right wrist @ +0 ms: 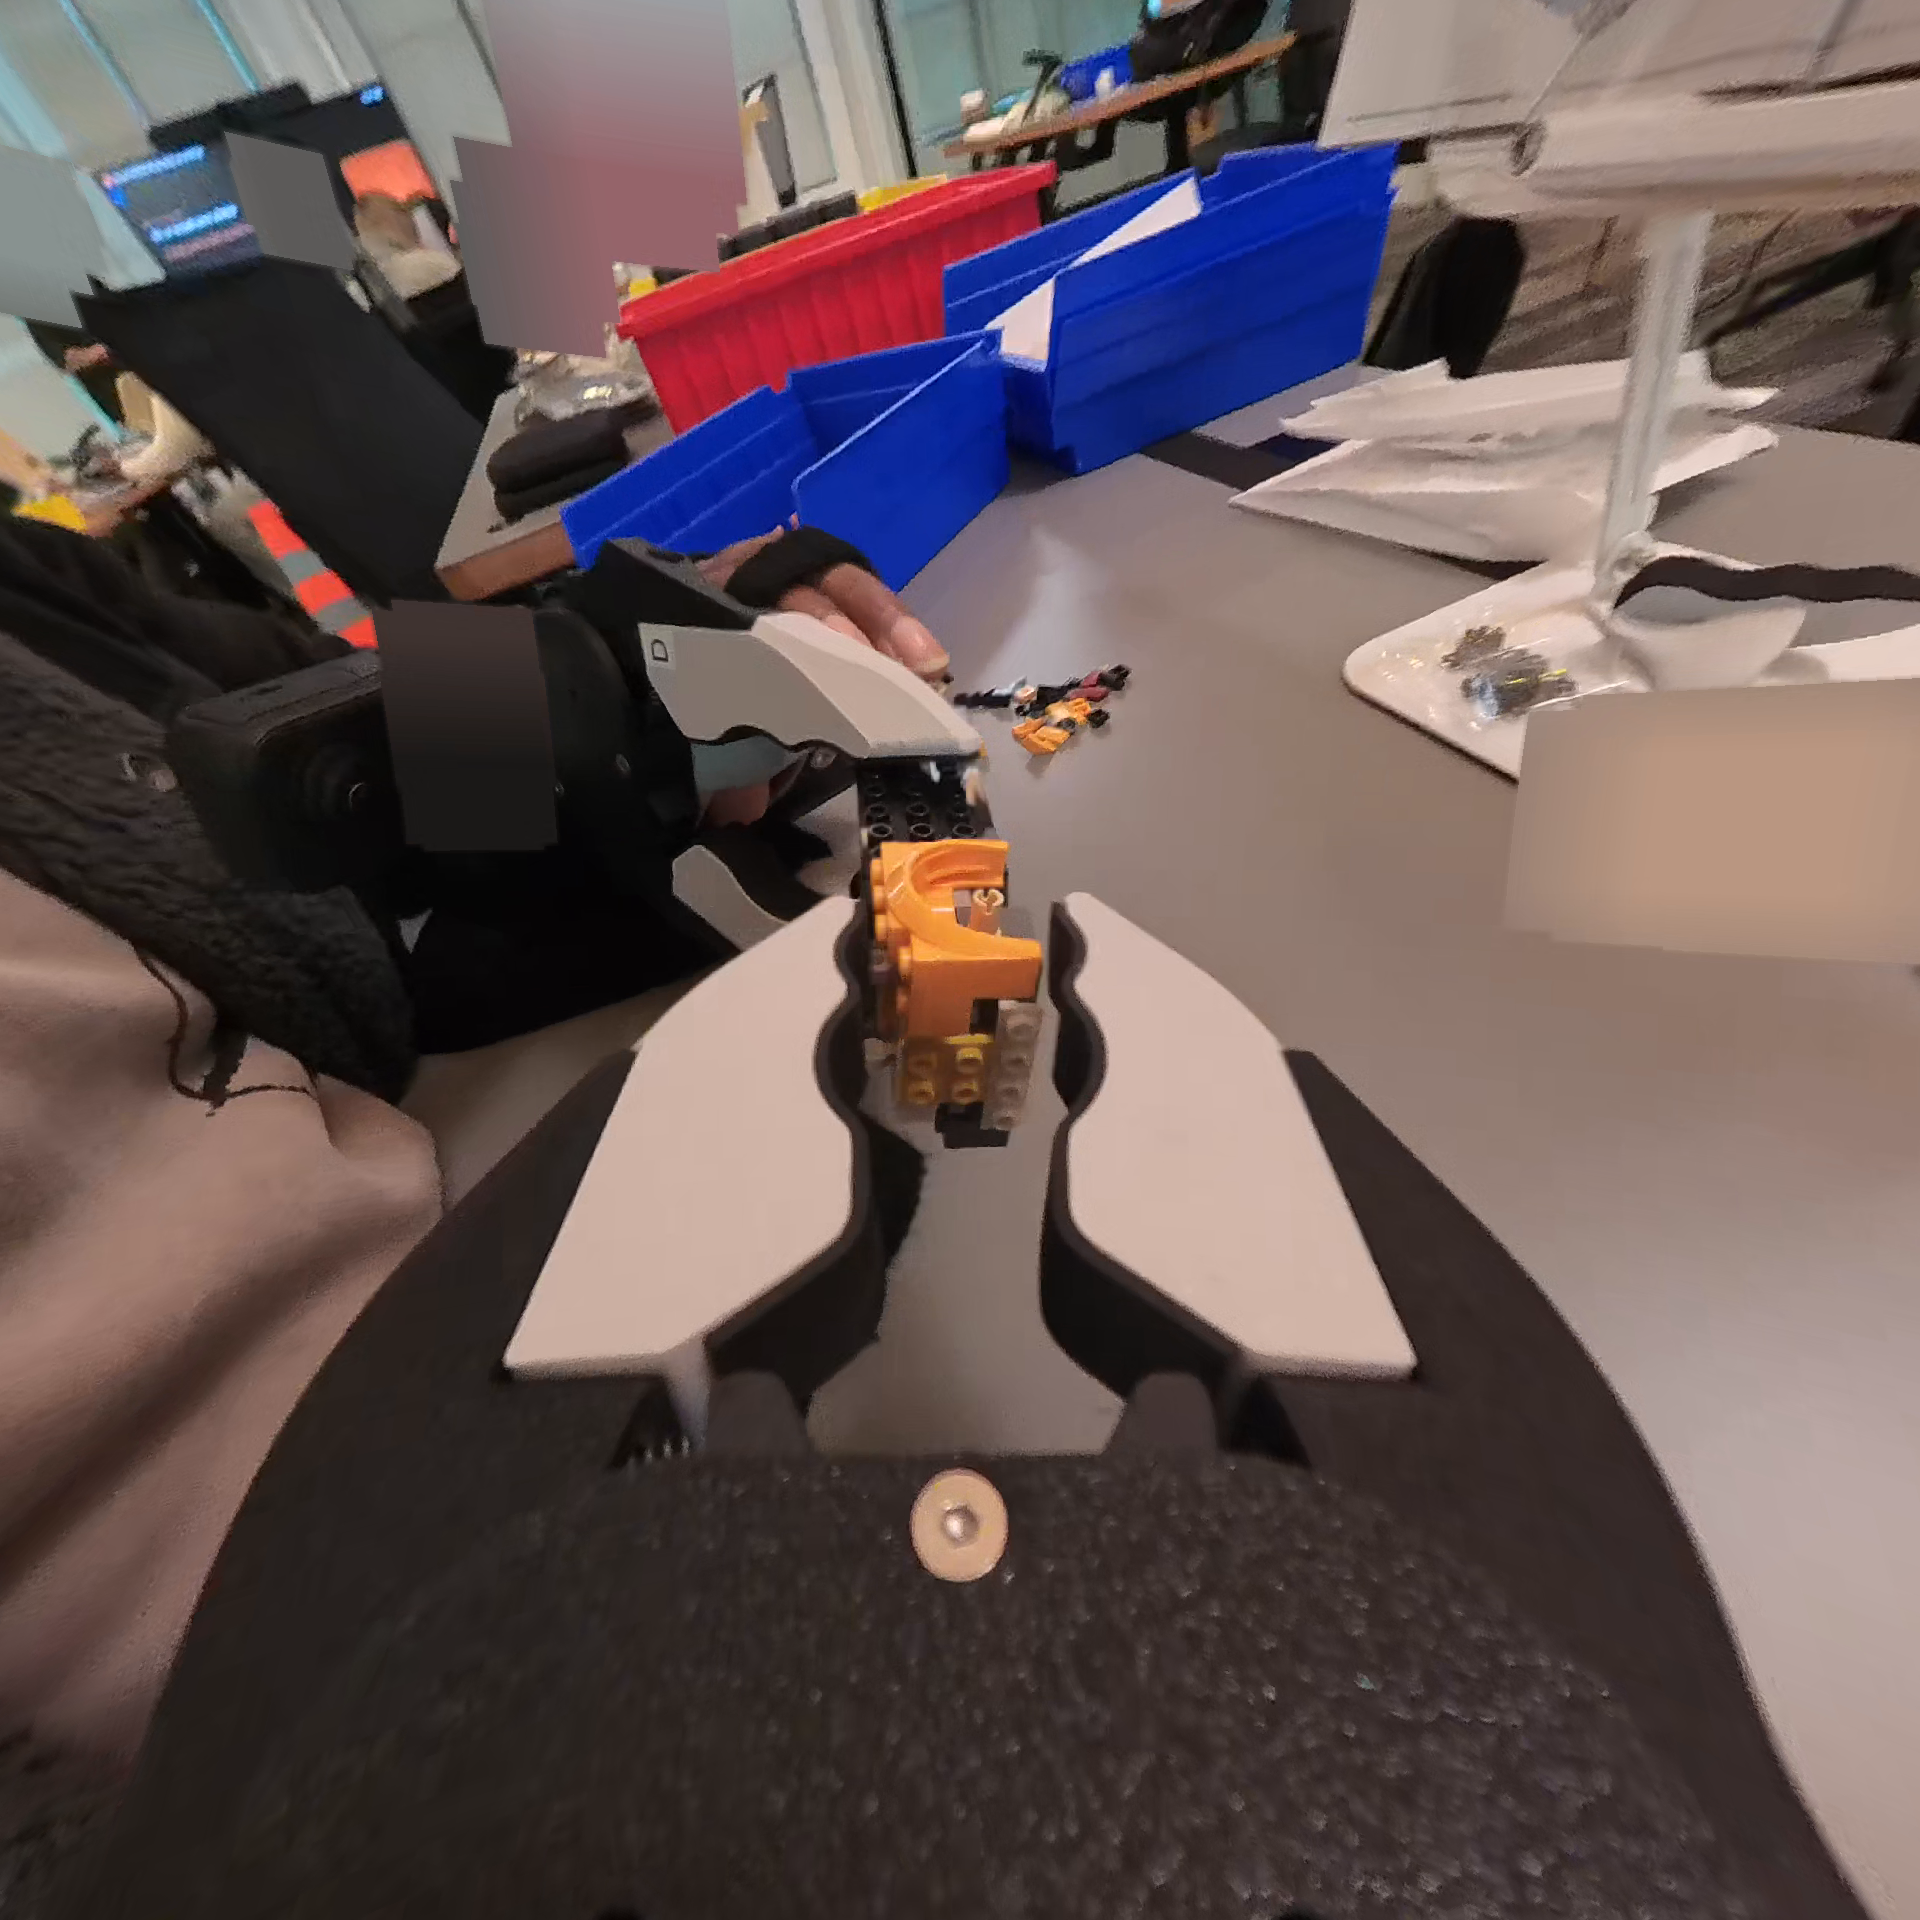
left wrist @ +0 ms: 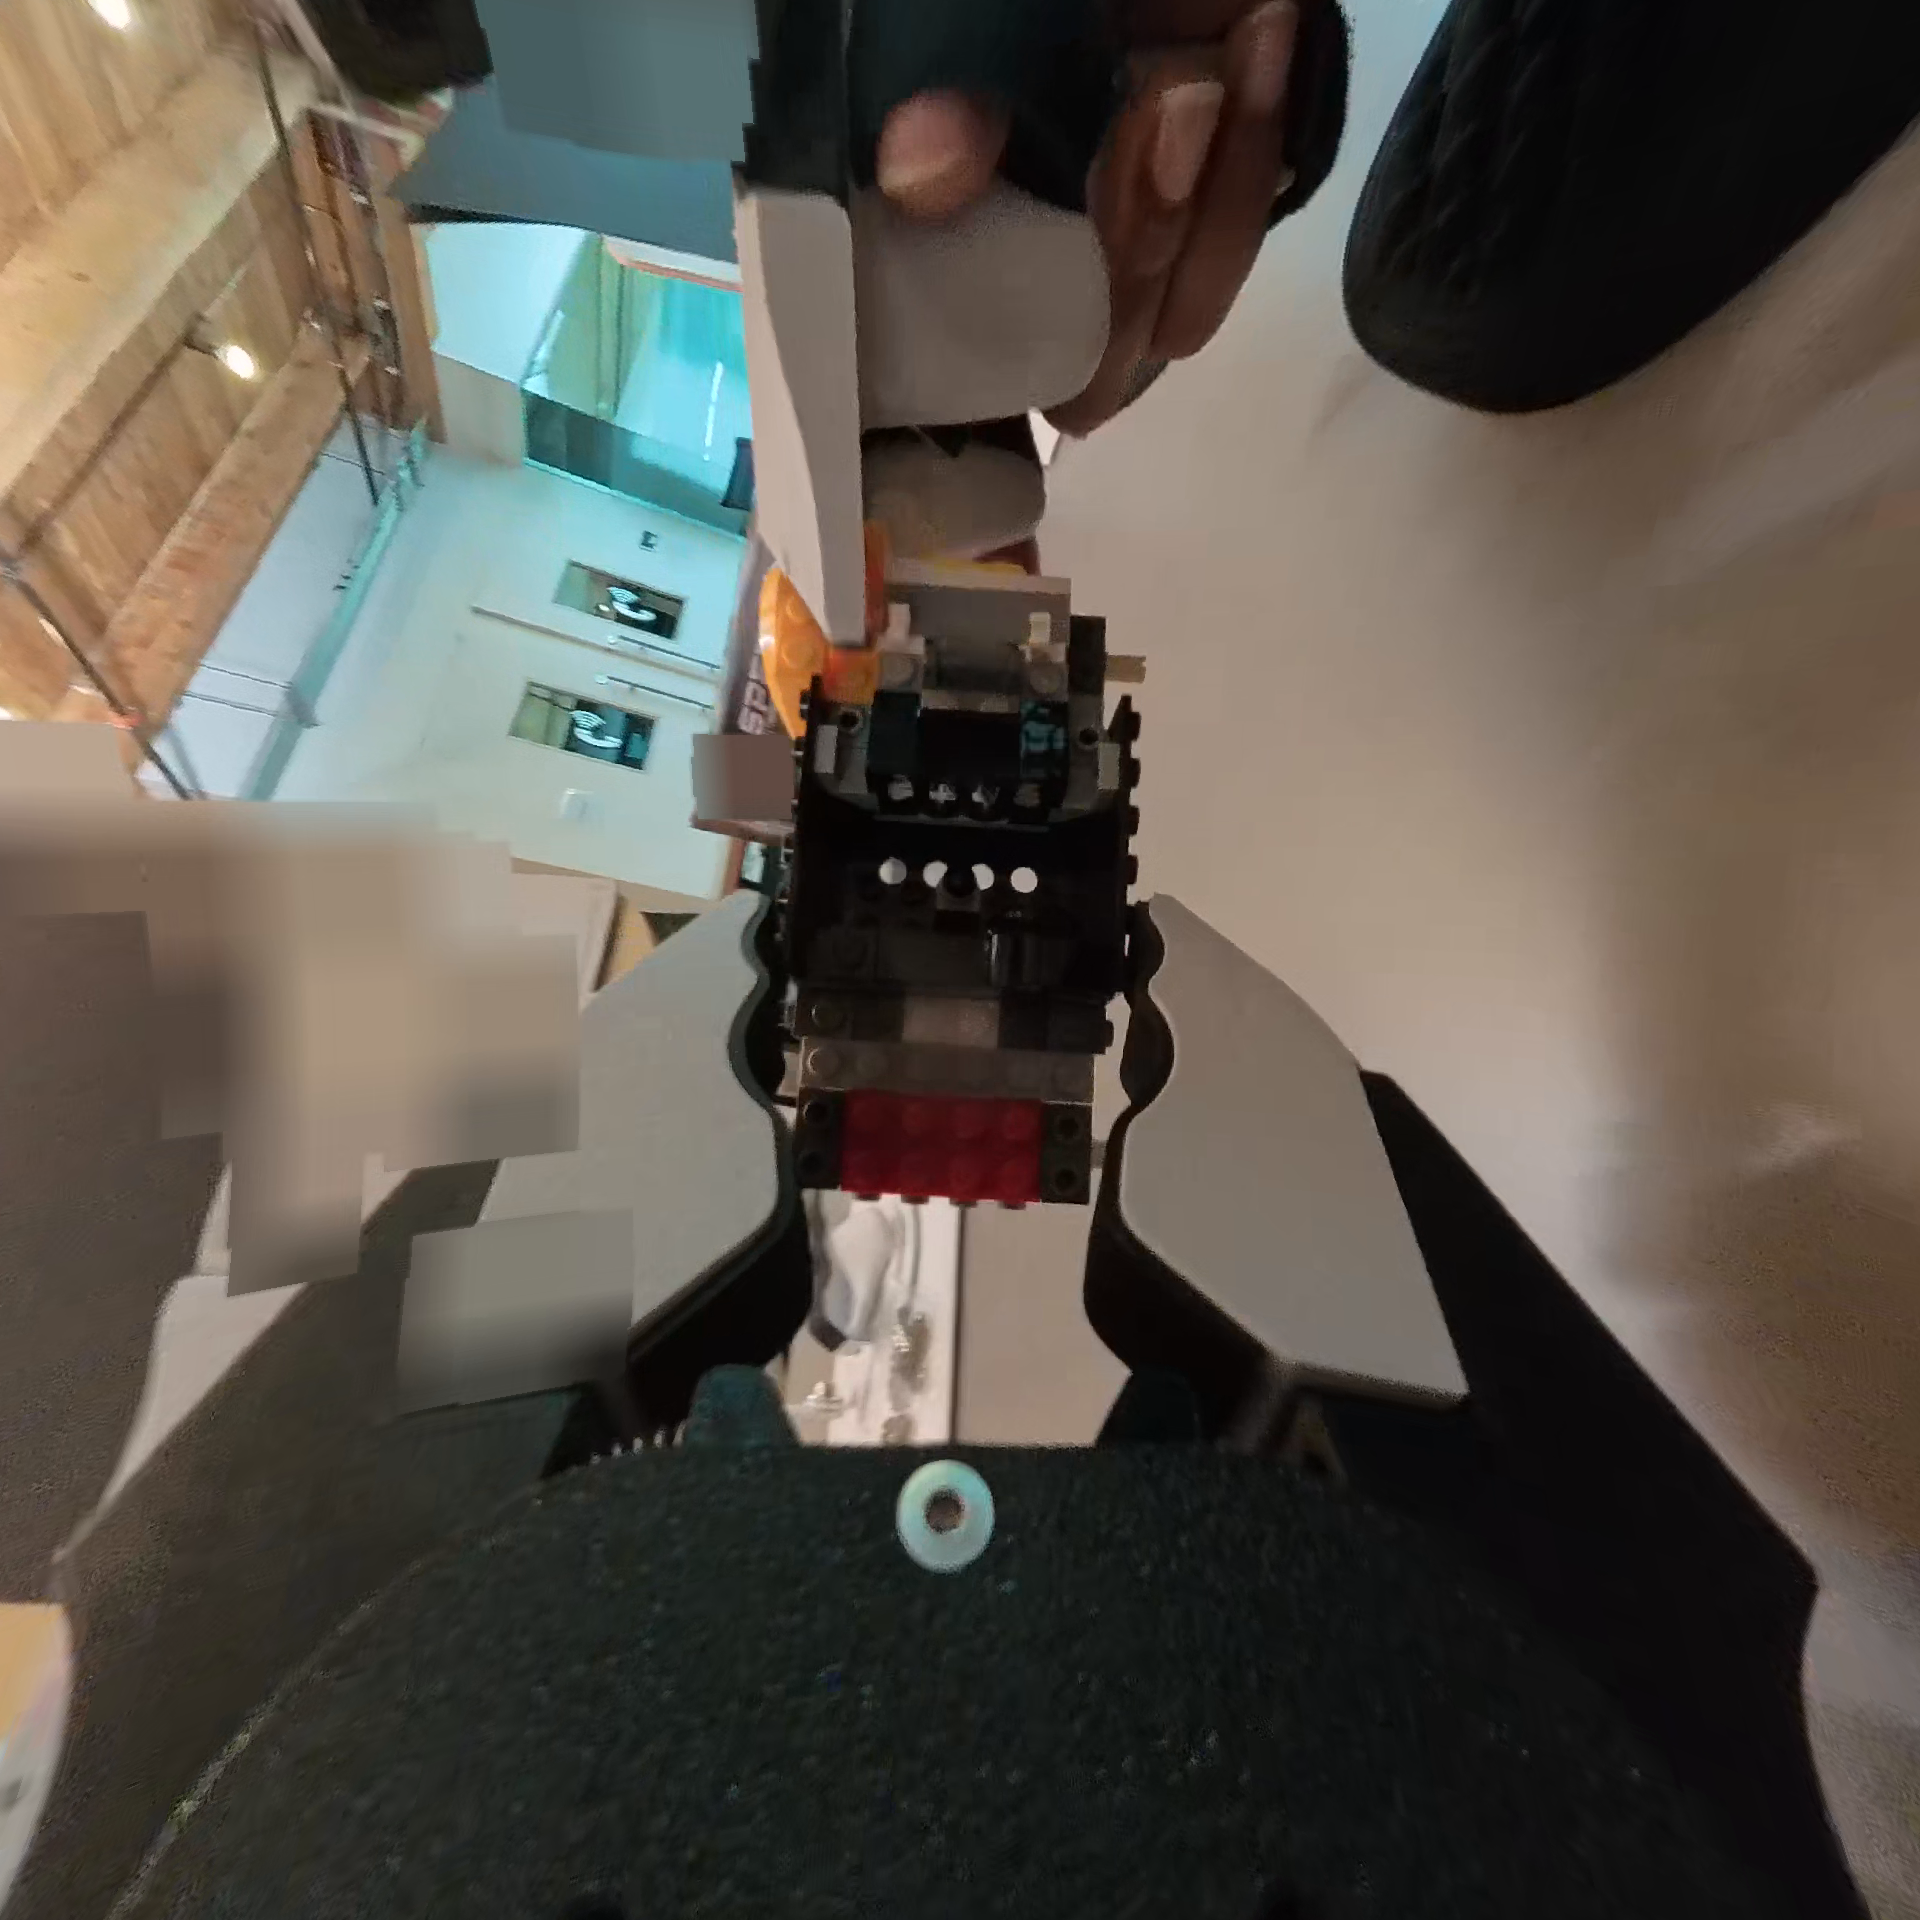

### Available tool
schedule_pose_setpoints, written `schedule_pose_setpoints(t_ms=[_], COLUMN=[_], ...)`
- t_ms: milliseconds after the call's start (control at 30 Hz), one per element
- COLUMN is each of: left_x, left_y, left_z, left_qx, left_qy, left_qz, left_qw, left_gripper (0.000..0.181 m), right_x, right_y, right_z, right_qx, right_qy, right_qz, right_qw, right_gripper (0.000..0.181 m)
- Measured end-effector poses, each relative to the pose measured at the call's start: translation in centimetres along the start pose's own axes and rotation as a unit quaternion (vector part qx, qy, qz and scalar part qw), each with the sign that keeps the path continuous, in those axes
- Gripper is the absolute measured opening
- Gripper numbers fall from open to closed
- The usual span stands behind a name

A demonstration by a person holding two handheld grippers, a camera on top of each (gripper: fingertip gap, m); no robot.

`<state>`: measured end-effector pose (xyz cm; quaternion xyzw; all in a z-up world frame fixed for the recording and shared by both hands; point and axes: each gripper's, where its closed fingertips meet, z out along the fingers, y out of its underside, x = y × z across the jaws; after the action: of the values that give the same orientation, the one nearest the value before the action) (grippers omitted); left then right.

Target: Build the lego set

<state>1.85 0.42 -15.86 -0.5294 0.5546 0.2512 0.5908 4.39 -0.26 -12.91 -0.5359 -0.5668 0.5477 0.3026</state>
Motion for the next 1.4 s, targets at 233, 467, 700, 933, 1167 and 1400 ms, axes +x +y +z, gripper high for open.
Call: schedule_pose_setpoints(t_ms=[233,467,700,933,1167,1400], left_x=[0.7,5.0,7.5,7.6,7.0,5.7], left_y=[0.8,3.6,5.2,5.5,6.1,6.3], left_z=[-0.3,-0.2,-0.2,0.1,-0.4,-1.8], left_qx=[-0.004,-0.123,-0.184,-0.187,-0.182,-0.156], left_qy=[0.086,0.203,0.232,0.226,0.206,0.175], left_qz=[-0.224,-0.422,-0.478,-0.496,-0.519,-0.532], left_qw=[0.971,0.875,0.827,0.817,0.809,0.814], left_gripper=[0.063,0.063,0.063,0.064,0.083,0.084], right_x=[1.1,0.5,2.3,3.3,4.6,5.8], right_y=[-0.3,1.0,2.5,1.9,1.7,2.2], right_z=[-3.7,-3.6,-3.3,-4.1,-4.7,-5.1], right_qx=[0.03,0.032,0.02,0.049,0.056,0.048], right_qy=[0.071,0.097,0.144,0.166,0.195,0.197], right_qz=[-0.055,-0.135,-0.167,-0.151,-0.125,-0.081], right_qw=[0.996,0.986,0.975,0.973,0.971,0.976], right_gripper=[0.047,0.061,0.027,0.014,0.02,0.031])
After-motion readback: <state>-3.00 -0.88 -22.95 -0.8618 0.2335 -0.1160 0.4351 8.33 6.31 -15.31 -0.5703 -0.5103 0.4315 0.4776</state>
